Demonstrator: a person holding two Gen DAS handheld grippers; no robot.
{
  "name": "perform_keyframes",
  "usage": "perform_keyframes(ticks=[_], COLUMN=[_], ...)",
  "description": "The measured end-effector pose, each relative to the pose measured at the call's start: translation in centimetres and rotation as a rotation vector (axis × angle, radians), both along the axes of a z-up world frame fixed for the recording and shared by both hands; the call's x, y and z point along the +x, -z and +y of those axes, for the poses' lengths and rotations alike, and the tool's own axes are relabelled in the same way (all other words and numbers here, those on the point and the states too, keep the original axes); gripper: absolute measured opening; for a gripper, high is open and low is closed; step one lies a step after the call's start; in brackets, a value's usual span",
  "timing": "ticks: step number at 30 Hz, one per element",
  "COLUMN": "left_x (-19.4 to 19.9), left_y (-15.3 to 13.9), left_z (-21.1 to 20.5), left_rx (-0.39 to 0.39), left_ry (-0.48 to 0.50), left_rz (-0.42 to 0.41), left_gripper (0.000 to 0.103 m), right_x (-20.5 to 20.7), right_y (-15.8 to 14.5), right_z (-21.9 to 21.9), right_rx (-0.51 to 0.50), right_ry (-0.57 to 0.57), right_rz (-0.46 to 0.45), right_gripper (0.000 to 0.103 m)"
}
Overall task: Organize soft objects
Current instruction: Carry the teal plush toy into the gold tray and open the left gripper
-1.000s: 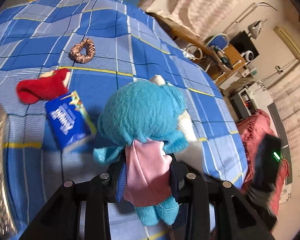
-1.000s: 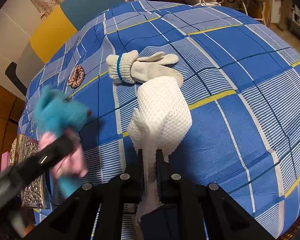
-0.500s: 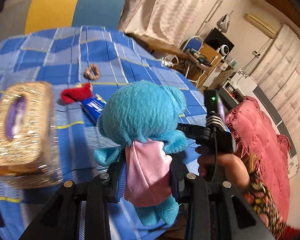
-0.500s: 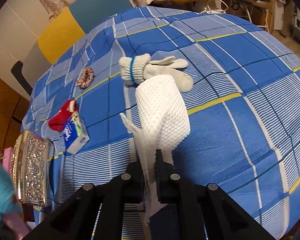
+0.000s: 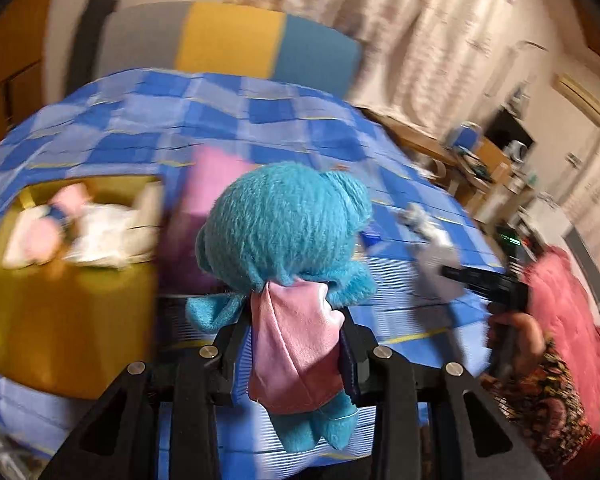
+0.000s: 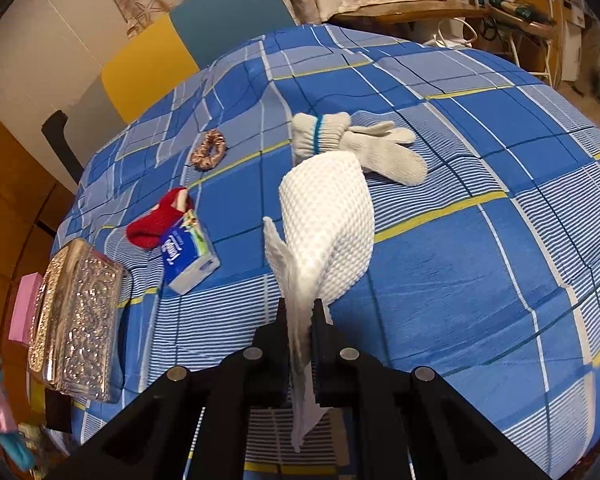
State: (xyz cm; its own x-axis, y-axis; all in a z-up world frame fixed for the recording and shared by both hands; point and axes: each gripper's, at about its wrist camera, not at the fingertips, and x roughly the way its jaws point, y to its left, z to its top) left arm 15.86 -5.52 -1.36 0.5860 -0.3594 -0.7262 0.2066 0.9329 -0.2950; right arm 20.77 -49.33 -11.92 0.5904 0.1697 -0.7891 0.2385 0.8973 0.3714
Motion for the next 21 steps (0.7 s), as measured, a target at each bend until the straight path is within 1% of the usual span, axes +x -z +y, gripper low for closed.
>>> perform_keyframes(ticks=[2, 6, 8, 12, 16, 18, 19, 21], left_x=[0.3, 0.9, 1.8, 3.0, 4.4, 5.1, 5.6, 6.0], left_y=[0.5, 1.7, 2.7, 4.2, 5.5, 6.2, 6.6, 7.3], left_z=[3.1, 7.7, 10.5, 14.5, 17.8, 19.2, 20.2, 21.5], left_rx=[0.019, 0.061, 0.096, 0.143, 0.187, 0.181, 0.190, 0.209], left_ry=[-0.059, -0.129, -0.164, -0.199, -0.230, -0.246, -0.269, -0.282], left_rz=[0.014, 0.055, 0.086, 0.141, 0.169, 0.185, 0.194, 0.209], left_gripper=[0.036, 0.036, 0.036, 0.036, 0.036, 0.036, 0.036, 0.036], right_x=[-0.4, -1.5, -2.0, -3.1, -4.5, -4.9, -5.2, -5.6], right_y=[-0.2, -0.9, -1.2, -1.8, -2.4, -2.7, -2.9, -3.3], right_z=[0.4, 1.0, 1.0, 1.2, 1.7, 2.0, 2.1, 2.4], right_rx=[-0.007, -0.024, -0.020, -0.017, -0.025, -0.028, -0.031, -0.036], right_ry=[0.002, 0.011, 0.022, 0.038, 0.051, 0.053, 0.054, 0.056], right_rz=[-0.005, -0.029, -0.043, -0.059, -0.069, -0.075, -0.077, -0.082], right_gripper=[0.008, 0.008, 0.008, 0.008, 0.008, 0.008, 0.008, 0.008])
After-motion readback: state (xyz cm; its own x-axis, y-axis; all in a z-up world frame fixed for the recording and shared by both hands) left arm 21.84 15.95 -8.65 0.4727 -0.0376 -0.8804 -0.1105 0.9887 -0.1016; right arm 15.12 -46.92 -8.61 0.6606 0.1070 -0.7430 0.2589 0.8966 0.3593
